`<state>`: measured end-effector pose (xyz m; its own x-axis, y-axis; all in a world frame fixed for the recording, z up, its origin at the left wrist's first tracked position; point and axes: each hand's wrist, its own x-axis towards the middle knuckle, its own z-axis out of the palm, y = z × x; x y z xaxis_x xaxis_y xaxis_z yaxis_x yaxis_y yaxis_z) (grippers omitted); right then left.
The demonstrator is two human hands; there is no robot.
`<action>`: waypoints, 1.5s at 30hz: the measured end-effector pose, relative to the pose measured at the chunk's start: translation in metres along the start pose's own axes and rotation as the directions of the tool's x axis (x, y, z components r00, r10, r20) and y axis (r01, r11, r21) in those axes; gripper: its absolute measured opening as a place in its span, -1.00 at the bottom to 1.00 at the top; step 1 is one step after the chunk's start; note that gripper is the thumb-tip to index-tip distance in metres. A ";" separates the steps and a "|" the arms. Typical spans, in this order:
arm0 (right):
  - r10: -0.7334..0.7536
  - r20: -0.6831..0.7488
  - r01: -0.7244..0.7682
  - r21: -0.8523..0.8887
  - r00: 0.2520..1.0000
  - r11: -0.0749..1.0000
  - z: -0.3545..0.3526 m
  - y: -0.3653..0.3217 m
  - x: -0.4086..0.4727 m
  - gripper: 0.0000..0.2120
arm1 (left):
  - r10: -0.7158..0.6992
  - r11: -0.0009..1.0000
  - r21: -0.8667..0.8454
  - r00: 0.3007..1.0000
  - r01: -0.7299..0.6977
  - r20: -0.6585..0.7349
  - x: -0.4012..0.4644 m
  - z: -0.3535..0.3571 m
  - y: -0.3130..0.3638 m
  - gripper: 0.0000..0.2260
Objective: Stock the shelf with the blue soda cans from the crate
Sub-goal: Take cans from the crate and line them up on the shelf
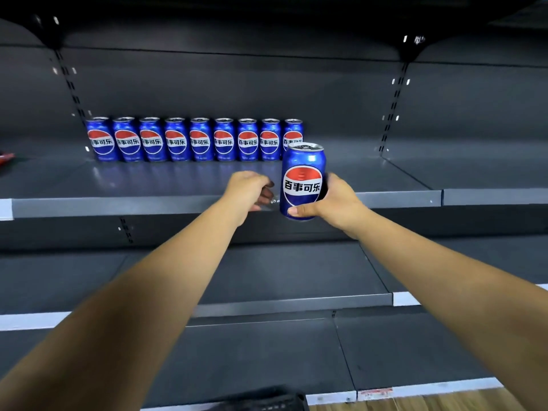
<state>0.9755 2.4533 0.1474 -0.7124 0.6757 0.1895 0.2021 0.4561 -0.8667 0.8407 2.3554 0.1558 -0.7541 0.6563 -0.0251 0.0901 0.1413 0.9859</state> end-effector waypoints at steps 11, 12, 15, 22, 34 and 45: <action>0.074 -0.086 -0.065 0.106 0.994 0.992 -0.021 0.024 0.066 -0.36 | -0.015 0.999 -0.029 0.999 0.017 0.041 0.064 0.025 0.002 -0.85; 0.075 -0.084 -0.066 0.109 0.994 0.992 -0.025 0.027 0.072 -0.35 | -0.018 1.000 -0.025 0.999 0.019 0.038 0.070 0.029 0.003 -0.85; 0.089 -0.073 -0.079 0.136 0.993 0.988 -0.037 0.038 0.091 -0.35 | -0.023 1.000 -0.014 0.999 0.023 0.033 0.088 0.044 0.009 -0.82; 0.095 -0.023 -0.093 0.074 0.995 0.993 -0.061 0.059 0.141 -0.42 | -0.027 0.998 -0.049 0.999 0.029 0.045 0.135 0.080 0.022 -0.84; 0.127 0.039 -0.131 0.140 0.991 0.981 -0.079 0.105 0.215 -0.45 | -0.113 0.992 -0.052 0.993 0.112 -0.020 0.207 0.119 0.019 -0.84; 0.108 0.034 -0.112 0.136 0.994 0.984 -0.072 0.135 0.267 -0.42 | -0.115 0.940 -0.341 0.948 0.007 -0.297 0.247 0.145 -0.002 -0.84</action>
<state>0.8608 2.7370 0.1143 -0.7087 0.7011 0.0791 0.1871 0.2949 -0.9371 0.7484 2.6242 0.1234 -0.9184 0.3856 -0.0881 -0.1427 -0.1154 0.9830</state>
